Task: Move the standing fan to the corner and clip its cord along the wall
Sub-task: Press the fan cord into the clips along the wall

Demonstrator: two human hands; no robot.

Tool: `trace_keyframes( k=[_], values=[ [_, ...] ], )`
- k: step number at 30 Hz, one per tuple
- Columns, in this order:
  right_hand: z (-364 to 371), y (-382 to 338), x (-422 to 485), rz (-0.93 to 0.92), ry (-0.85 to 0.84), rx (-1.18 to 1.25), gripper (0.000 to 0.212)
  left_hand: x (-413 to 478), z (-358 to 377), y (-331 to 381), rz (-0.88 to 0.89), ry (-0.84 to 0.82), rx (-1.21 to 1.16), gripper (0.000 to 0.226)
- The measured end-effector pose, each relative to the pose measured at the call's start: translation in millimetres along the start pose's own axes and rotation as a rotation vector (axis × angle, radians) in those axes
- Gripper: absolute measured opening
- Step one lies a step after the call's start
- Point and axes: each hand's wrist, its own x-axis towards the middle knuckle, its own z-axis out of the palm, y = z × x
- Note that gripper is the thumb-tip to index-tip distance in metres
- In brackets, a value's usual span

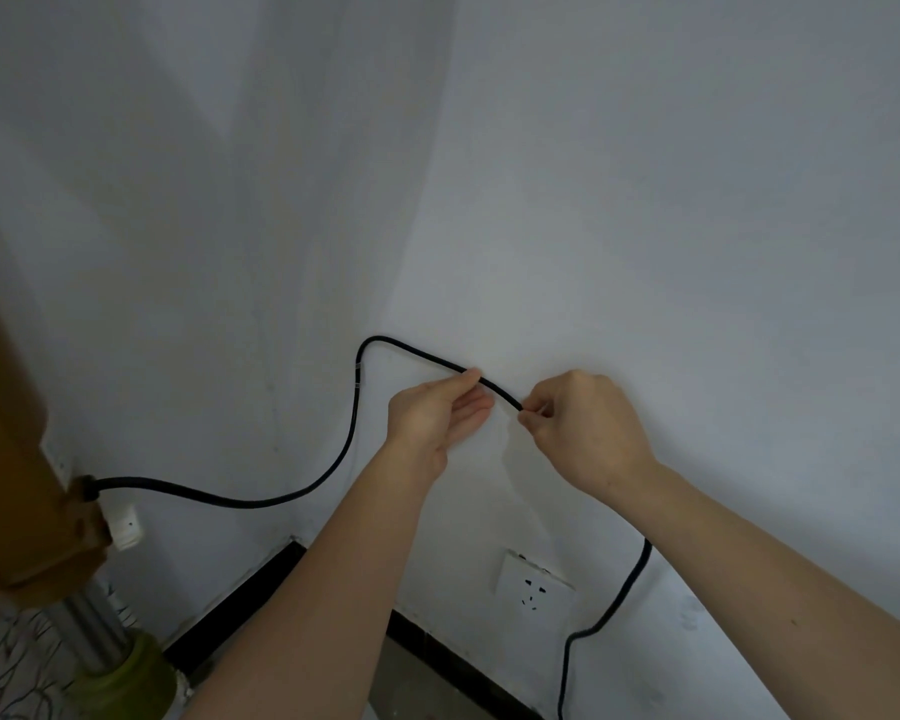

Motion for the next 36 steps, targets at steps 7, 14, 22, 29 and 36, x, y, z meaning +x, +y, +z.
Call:
trace_keyframes(
  k=[7,14,22,29,36],
  values=[
    [1.3,-0.1,0.9,-0.025,-0.062,-0.083,0.016,-1.4,2.3,-0.9,0.006,0.0,-0.008,0.015],
    [6.4,-0.5,1.7,-0.034,-0.12,-0.169,0.016,-0.6,4.1,0.2,0.041,0.029,0.051,0.01],
    [9.9,2.2,2.3,-0.029,-0.101,-0.197,0.016,-0.2,2.7,-0.1,0.047,0.07,0.043,0.016],
    [10.7,3.5,4.2,-0.033,-0.086,-0.208,0.016,3.4,-0.3,9.4,0.005,0.074,0.127,0.016],
    [11.8,-2.5,-0.4,-0.107,-0.046,-0.354,0.015,3.4,-3.6,15.3,-0.052,0.031,0.178,0.016]
  ],
)
